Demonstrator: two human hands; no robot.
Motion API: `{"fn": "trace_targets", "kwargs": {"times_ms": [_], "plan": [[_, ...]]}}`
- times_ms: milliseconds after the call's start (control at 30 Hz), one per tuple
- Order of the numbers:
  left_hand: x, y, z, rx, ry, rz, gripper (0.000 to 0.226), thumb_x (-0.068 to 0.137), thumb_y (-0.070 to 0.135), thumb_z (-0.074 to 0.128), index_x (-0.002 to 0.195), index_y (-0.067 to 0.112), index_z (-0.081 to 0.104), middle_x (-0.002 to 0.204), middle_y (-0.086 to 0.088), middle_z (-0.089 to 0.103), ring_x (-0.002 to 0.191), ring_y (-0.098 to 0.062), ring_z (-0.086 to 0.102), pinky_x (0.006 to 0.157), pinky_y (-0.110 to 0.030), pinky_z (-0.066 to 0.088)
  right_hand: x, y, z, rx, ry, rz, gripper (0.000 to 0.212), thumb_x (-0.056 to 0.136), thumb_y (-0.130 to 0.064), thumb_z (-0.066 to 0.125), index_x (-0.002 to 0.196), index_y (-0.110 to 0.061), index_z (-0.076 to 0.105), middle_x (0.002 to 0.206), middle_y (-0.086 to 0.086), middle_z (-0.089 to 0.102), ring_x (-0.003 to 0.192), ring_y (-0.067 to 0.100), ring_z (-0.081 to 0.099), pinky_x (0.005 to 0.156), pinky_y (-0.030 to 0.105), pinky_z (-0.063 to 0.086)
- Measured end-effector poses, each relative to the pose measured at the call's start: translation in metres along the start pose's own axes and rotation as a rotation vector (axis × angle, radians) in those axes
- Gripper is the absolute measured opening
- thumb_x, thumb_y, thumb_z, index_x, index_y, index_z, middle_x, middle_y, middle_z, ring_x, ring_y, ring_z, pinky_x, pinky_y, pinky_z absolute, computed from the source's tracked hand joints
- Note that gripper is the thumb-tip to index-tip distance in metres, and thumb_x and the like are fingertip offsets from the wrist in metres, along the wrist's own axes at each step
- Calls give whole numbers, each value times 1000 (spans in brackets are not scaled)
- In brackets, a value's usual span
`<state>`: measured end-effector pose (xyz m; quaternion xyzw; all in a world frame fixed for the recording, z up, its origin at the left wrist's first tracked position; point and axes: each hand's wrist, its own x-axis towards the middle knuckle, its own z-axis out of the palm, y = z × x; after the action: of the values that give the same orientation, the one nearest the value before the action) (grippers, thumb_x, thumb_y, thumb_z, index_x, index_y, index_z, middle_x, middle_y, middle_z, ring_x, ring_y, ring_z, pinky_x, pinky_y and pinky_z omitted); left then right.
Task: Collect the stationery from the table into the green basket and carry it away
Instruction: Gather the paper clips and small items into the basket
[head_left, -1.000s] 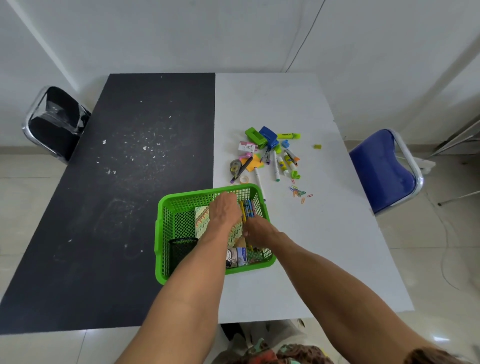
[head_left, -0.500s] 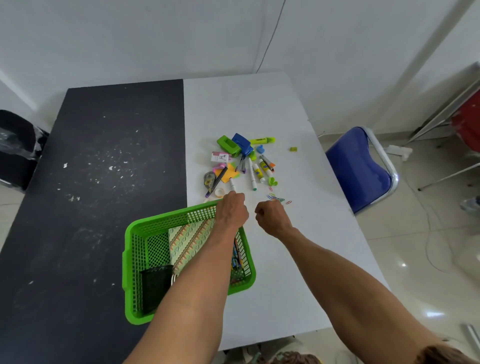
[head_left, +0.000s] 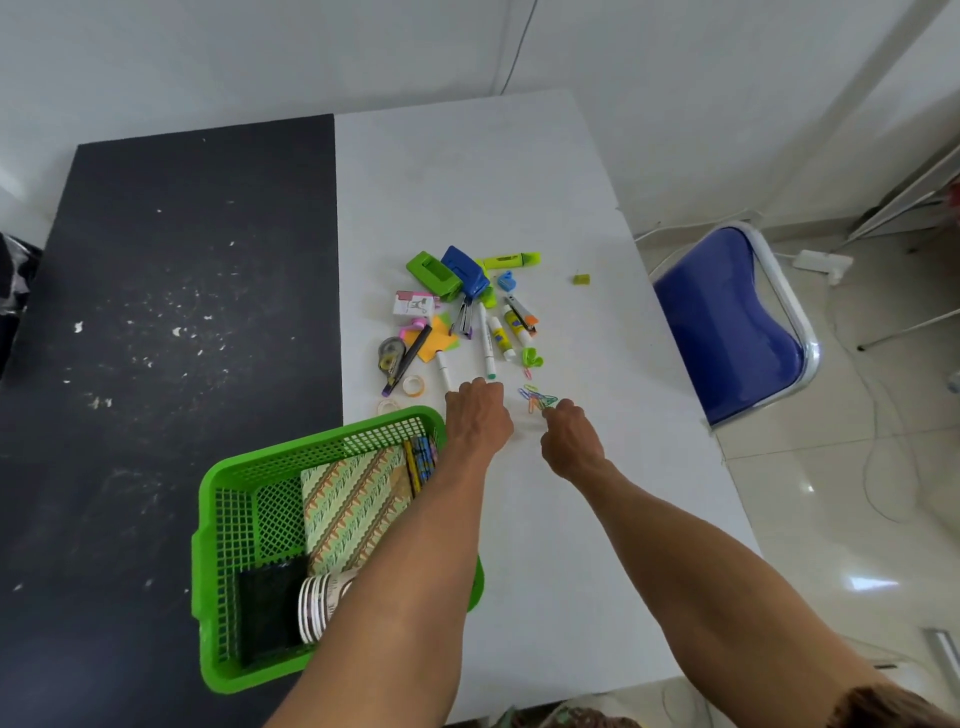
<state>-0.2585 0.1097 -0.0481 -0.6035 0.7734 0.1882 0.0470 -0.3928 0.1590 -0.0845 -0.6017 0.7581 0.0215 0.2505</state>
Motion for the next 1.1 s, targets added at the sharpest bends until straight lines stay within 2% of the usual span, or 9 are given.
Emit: {"fn": "trace_targets", "kwargs": {"times_ms": [133,300,467,600,767,933,1100], "plan": [[6,2,7,10,-30,-8,31,95,19,47,124,12,58,122,-9,58,115,-28,53,94,-40,38,1,6,8,-44,10,0,32,95,0,37,118,-1,59,119,15,52,108,30,51,82,39,49],[8,-2,12,11,-37,-28,31,95,17,46,122,12,59,121,-9,58,114,-28,53,93,-39,38,5,8,10,-20,44,51,25,94,-1,46,116,3,59,109,18,62,99,32,59,82,36,50],[10,-3,10,-3,-41,-43,31,95,17,46,123,12,59,121,-9,57,114,-28,53,94,-40,39,13,5,6,-46,47,104,23,92,-2,43,106,0,62,103,17,64,93,33,62,73,32,45],[9,-2,10,1,-45,-46,31,96,18,46,125,11,58,122,-10,57,115,-28,52,95,-40,39,16,0,4,-45,79,84,27,92,-3,42,115,-7,57,102,17,62,91,34,60,66,31,38],[5,-1,11,-5,-41,-38,31,96,18,45,124,11,57,121,-10,57,115,-29,52,94,-40,39,15,-5,4,-23,70,93,37,91,-2,44,127,-10,49,108,16,61,95,34,60,74,33,45],[2,-2,5,-19,-32,-31,31,96,17,46,124,11,57,122,-10,56,115,-29,51,94,-40,39,6,-4,6,-12,38,157,30,84,3,44,105,-6,62,106,14,64,96,31,60,78,32,47],[-8,-4,-13,-38,13,6,33,96,18,47,127,10,56,121,-10,57,114,-29,52,93,-41,41,-9,-18,-6,75,62,183,28,81,4,47,101,-5,65,103,14,63,92,32,61,73,31,47]]}}
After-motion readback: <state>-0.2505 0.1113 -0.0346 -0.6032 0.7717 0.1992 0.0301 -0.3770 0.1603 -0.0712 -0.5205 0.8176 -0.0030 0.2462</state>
